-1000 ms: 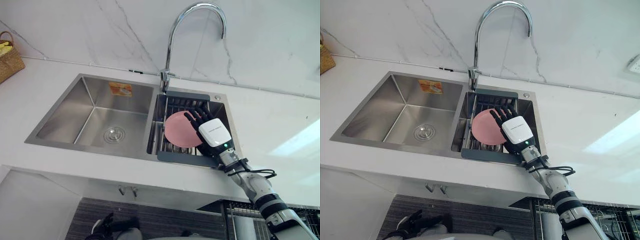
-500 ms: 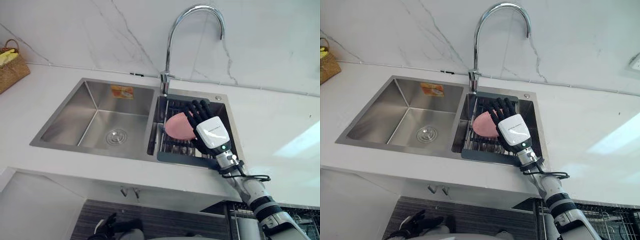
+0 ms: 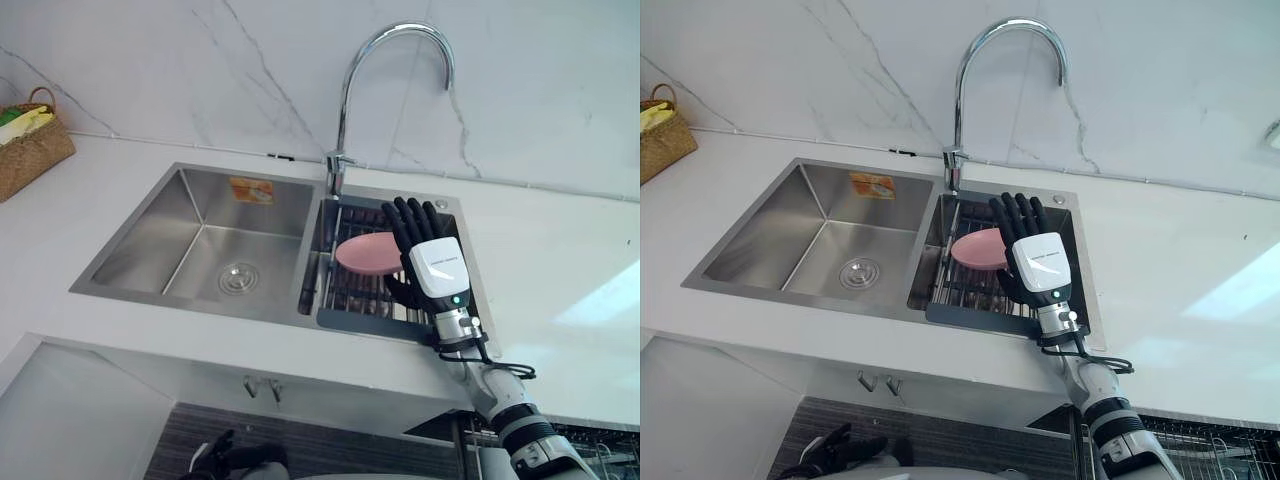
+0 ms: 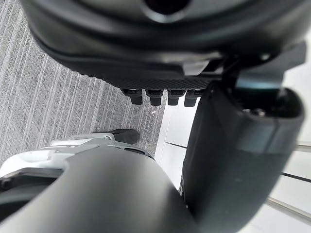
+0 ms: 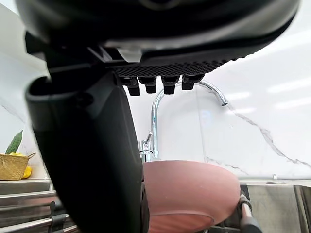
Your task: Walk over to the sink, pick up the cup, carry it to the dishwasher, place the cup inside the dishwasher, then close the dishwasher door
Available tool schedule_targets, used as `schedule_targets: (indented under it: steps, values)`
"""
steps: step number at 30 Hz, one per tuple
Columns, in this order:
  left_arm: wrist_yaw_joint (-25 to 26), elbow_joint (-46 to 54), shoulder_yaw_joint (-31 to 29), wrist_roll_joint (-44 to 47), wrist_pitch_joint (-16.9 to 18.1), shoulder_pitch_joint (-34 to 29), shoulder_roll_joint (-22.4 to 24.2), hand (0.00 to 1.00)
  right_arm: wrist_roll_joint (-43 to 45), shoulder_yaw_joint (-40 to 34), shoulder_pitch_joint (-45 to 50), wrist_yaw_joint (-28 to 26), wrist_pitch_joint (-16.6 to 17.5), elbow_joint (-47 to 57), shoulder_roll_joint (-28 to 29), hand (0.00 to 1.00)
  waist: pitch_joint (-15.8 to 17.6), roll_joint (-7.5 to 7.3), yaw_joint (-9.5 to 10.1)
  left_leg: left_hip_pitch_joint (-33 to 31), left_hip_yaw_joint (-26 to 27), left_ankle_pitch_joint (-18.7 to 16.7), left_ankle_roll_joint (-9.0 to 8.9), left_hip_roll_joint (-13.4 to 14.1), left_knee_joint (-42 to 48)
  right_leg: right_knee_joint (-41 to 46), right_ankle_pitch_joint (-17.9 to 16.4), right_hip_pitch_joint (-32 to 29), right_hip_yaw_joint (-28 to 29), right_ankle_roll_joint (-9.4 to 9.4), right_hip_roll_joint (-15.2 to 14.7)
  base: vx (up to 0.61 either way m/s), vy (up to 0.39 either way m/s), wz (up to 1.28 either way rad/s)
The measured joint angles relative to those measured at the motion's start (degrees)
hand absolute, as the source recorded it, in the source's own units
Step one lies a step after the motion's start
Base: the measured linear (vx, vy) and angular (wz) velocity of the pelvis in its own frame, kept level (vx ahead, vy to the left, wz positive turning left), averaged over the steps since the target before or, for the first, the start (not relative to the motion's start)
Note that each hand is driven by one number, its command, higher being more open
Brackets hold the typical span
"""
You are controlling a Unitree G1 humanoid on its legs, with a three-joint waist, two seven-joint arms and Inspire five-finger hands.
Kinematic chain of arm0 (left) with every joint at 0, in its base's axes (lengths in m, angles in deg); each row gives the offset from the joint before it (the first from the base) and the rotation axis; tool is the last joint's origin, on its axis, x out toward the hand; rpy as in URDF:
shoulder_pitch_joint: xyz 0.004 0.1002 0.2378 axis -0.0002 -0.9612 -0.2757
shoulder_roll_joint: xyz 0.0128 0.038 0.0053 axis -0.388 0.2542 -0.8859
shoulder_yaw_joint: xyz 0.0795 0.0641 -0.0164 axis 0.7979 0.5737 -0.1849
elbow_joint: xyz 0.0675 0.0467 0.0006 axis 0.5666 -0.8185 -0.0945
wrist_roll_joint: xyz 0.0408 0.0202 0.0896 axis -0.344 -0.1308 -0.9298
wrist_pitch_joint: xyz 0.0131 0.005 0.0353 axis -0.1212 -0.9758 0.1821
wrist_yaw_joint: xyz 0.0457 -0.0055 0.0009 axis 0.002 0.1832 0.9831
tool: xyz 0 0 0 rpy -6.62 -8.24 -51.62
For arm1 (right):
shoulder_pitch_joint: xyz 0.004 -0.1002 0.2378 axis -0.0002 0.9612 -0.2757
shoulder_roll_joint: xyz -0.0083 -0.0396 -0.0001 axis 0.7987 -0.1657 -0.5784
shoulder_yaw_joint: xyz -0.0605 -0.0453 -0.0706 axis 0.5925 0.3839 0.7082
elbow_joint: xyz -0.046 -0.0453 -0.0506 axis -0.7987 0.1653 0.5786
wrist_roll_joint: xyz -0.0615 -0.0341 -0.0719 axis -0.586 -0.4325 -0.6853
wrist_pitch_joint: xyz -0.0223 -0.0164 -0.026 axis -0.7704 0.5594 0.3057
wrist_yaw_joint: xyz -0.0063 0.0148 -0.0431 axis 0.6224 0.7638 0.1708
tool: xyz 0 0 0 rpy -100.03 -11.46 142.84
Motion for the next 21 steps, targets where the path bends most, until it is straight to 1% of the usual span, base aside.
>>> schedule_targets:
  steps: [5, 11, 13, 14, 16, 17, 21]
  values:
    - [0.00, 0.01, 0.00, 0.01, -0.36, 0.00, -0.02, 1.00, 0.20, 0.09, -0.47, -2.83, -0.16, -0.16, -0.01, 1.00, -0.28, -0.27, 0.02, 0.00, -0.12, 0.00, 0.00, -0.01, 0.00, -0.01, -0.04, 0.06, -0.12, -0.03, 0.00, 0.00, 0.000, 0.00]
    - [0.00, 0.07, -0.01, 0.02, -0.70, 0.01, -0.09, 1.00, 1.18, 0.26, -2.59, -9.42, -1.64, -1.46, -0.09, 1.00, -0.42, -0.45, 0.07, -0.01, -0.63, 0.07, -0.01, -0.08, 0.00, 0.00, -0.03, 0.31, -0.53, -0.03, -0.01, 0.00, 0.001, 0.03]
    - [-0.01, 0.10, 0.00, 0.11, -0.73, 0.03, -0.10, 1.00, 1.22, 0.30, -3.59, -10.62, -2.22, -2.57, -0.14, 1.00, -0.43, -0.47, 0.23, -0.01, -1.15, 0.13, -0.02, -0.16, 0.00, -0.05, -0.10, 0.66, -1.07, 0.06, -0.04, 0.01, -0.002, 0.14]
    - [-0.03, 0.13, 0.00, 0.17, -0.73, 0.04, -0.09, 1.00, 1.78, 0.35, -4.35, -11.00, -2.32, -3.62, -0.21, 1.00, -0.44, -0.49, 0.46, -0.02, -1.55, 0.14, -0.03, -0.21, 0.00, -0.04, -0.21, 0.90, -1.56, 0.19, -0.07, 0.01, -0.005, 0.16]
    - [-0.16, 0.30, -0.01, 0.43, -0.71, 0.19, -0.02, 1.00, 2.94, 0.34, -5.13, -11.58, -2.86, -4.55, -0.37, 1.00, -0.44, -0.51, 1.54, -0.23, -1.82, 0.15, -0.03, -0.21, 0.00, -0.05, -0.27, 0.90, -1.91, 0.23, -0.06, 0.03, -0.007, 0.13]
    - [-0.34, 0.53, -0.03, 0.50, -0.72, 0.20, -0.02, 1.00, 3.25, 0.40, -5.73, -12.14, -2.94, -5.00, -0.39, 0.00, -0.42, -0.55, 1.87, -0.43, -2.18, 0.17, -0.04, -0.25, 0.00, -0.04, -0.27, 0.91, -2.27, 0.27, -0.07, 0.06, -0.010, 0.13]
    - [-1.04, 0.75, -0.25, 1.03, -0.68, 0.21, -0.01, 1.00, 3.55, 1.38, -8.87, -13.60, -2.82, -7.95, -0.42, 0.00, -0.21, -0.70, 2.37, -0.49, -3.14, 0.44, 0.28, -0.51, 0.01, -0.02, -0.29, 1.28, -3.29, 0.40, -0.25, 0.06, -0.007, 0.12]
